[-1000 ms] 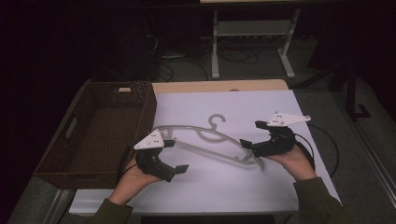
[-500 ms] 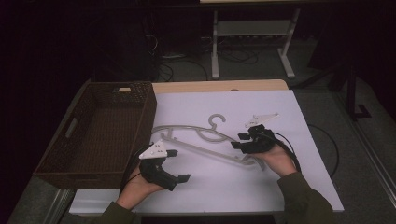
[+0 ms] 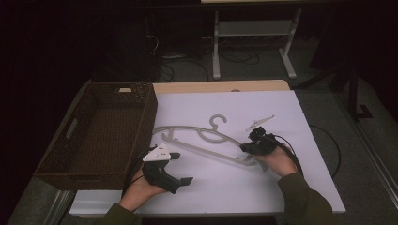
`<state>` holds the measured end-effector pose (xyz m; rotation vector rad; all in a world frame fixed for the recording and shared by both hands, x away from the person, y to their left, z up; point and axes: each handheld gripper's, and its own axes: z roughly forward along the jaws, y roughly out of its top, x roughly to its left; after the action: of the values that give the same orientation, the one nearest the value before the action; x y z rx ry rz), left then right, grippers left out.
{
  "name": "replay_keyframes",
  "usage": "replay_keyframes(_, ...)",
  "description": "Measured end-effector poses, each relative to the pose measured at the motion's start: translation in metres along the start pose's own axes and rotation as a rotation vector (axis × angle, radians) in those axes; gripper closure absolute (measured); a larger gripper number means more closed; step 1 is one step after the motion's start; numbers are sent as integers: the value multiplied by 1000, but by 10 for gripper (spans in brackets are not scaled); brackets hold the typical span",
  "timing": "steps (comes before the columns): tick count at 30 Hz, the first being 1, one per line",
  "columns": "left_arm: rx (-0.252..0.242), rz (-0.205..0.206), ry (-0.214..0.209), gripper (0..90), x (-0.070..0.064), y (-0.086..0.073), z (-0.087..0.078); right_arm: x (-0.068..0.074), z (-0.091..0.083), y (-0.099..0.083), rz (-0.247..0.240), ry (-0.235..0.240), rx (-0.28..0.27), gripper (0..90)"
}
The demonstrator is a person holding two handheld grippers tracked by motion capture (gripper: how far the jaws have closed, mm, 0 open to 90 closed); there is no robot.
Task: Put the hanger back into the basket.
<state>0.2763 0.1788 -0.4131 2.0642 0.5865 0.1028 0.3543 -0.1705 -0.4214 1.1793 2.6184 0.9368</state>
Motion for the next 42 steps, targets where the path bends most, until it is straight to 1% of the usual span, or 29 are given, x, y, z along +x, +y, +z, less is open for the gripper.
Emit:
replay_keyframes(1,0,0,0,0,0,0,0,0,0,-1,6,0,11,896)
replay_keyframes(3,-2,-3,-2,0,0,0,0,0,1,-2,7,-2,15,896)
replay_keyframes(5,-1,-2,-3,0,0,0,1,0,3,-3,4,-5,35,896)
replay_keyframes(6,1,-1,-4,0,0,0,1,-1,3,-3,-7,-8,46,897)
replay_keyframes(7,5,0,-4,0,0,0,0,0,4,-3,-4,-12,53,896)
replay_keyframes(11,-4,-4,-9,0,1,0,0,1,8,-4,-23,-48,91,898)
replay_keyframes(12,-4,-5,-9,0,1,0,0,1,8,-4,-24,-54,92,898)
replay_keyframes(13,-4,-4,-8,0,1,0,0,0,8,-4,-14,-46,91,898)
replay_keyframes(15,-4,-5,-10,0,1,0,0,-2,7,-5,-21,-60,92,898)
replay_keyframes(18,2,-4,-10,0,1,0,0,-6,4,-8,-18,-81,96,898)
replay_keyframes(19,2,-4,-10,0,1,0,0,-6,4,-8,-18,-81,96,898)
replay_keyframes(20,0,-4,-10,0,1,0,0,-12,1,-10,-11,-107,104,898)
replay_keyframes(21,-1,-5,-11,0,1,0,0,-15,0,-12,-11,-119,101,898)
replay_keyframes(23,-1,-3,-10,0,1,0,0,-23,-4,-15,30,-129,97,898)
replay_keyframes(25,0,-3,-11,0,1,0,0,-31,-8,-19,48,-149,89,898)
replay_keyframes(26,-1,-4,-11,0,1,0,0,-35,-10,-21,75,-147,81,898)
replay_keyframes(27,-1,-4,-12,0,1,0,0,-39,-12,-24,91,-152,78,898)
replay_keyframes(28,0,-3,-12,0,1,0,0,-44,-15,-26,98,-163,73,898)
replay_keyframes(29,0,-3,-12,0,1,0,0,-44,-15,-26,98,-163,73,898)
replay_keyframes(30,0,-4,-12,0,1,0,0,-52,-20,-30,117,-188,66,898)
replay_keyframes(32,1,-6,-13,0,1,0,0,-60,-27,-35,139,-205,57,898)
replay_keyframes(33,1,-6,-13,0,1,0,0,-60,-27,-35,139,-205,57,898)
replay_keyframes(34,6,-4,-14,0,1,0,0,-67,-32,-39,144,-221,47,898)
replay_keyframes(35,6,-4,-14,0,1,0,0,-69,-34,-40,161,-220,42,898)
replay_keyframes(36,3,-9,-14,0,0,0,1,-71,-36,-41,169,-215,34,898)
replay_keyframes(37,4,-9,-14,0,0,0,1,-71,-37,-41,169,-219,25,898)
replay_keyframes(38,3,-8,-13,0,0,0,1,-70,-38,-40,164,-212,11,897)
replay_keyframes(40,5,-9,-13,0,0,0,2,-63,-39,-33,158,-178,-24,898)
replay_keyframes(42,10,-5,-12,0,0,0,2,-54,-34,-21,132,-145,-44,898)
